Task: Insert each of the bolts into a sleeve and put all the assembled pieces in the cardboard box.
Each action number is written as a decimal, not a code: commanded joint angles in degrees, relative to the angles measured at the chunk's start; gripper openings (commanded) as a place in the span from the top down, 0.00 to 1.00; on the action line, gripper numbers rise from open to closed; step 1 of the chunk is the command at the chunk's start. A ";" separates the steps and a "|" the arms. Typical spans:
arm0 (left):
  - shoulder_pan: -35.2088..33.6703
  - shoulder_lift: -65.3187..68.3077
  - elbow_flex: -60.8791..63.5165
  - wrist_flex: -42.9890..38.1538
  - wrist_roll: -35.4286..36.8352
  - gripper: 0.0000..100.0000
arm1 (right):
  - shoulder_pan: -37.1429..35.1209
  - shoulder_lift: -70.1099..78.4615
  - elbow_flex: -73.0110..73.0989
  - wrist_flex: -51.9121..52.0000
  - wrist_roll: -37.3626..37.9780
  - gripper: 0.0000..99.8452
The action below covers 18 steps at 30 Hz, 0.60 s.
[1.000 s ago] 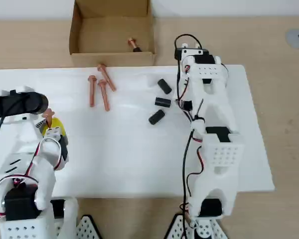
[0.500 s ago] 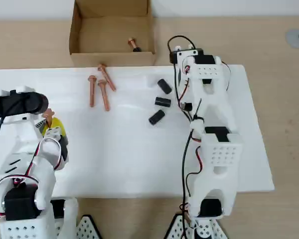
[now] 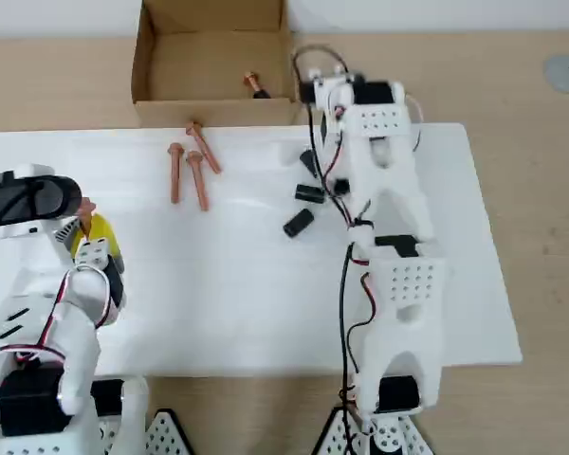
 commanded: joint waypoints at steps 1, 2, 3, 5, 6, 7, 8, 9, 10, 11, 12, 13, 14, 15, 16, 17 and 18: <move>0.53 -0.48 -6.51 2.02 -0.35 0.99 | -0.66 -1.01 -11.03 3.43 0.62 0.99; 0.53 -0.48 -7.38 2.64 -0.44 0.99 | -0.66 -1.10 -12.00 3.43 0.62 0.99; 0.44 -0.48 -8.18 3.08 -0.44 0.99 | -0.66 -1.10 -12.79 3.43 0.62 0.99; 0.26 -0.48 -9.58 4.22 -0.53 0.99 | -0.92 -1.10 -13.58 3.43 0.62 0.99; 0.18 -0.48 -10.29 4.75 -0.53 0.99 | -0.92 -1.10 -13.76 3.43 0.53 0.99; 0.18 -0.57 -11.08 5.36 -0.44 0.99 | -1.01 -1.10 -13.93 3.43 0.53 0.99; 0.09 -0.57 -11.96 5.89 -0.44 0.99 | -1.01 -1.10 -13.93 3.34 0.53 0.99; 0.09 -1.10 -12.84 6.51 -0.44 0.99 | -1.01 -1.27 -13.93 3.34 0.53 0.99; 0.09 -2.07 -13.63 6.86 -0.44 0.99 | -1.01 -2.07 -13.93 3.34 0.53 0.99; 0.09 -3.38 -14.15 6.95 -0.44 0.99 | -1.01 -3.21 -13.76 3.34 0.62 0.99; 0.09 -5.23 -14.42 6.86 -0.35 0.99 | -1.01 -4.53 -13.76 3.34 0.70 0.99; 0.09 -7.16 -14.59 6.68 -0.35 0.99 | -1.10 -5.85 -13.76 3.34 0.79 0.99; 0.26 -9.45 -14.59 6.59 -0.35 0.99 | -1.45 -7.34 -13.85 3.34 0.79 0.99; 0.35 -11.82 -14.33 6.59 -0.44 0.99 | -2.07 -8.92 -13.85 3.34 0.88 0.99; 0.44 -14.02 -14.07 6.59 -0.44 0.99 | -2.68 -10.77 -13.85 3.34 0.88 0.99; 0.26 -16.13 -13.71 6.68 -0.44 0.99 | -3.56 -12.88 -13.85 3.34 0.88 0.99; 0.18 -18.15 -12.84 6.68 -0.44 0.99 | -4.44 -15.16 -13.76 3.34 0.97 0.99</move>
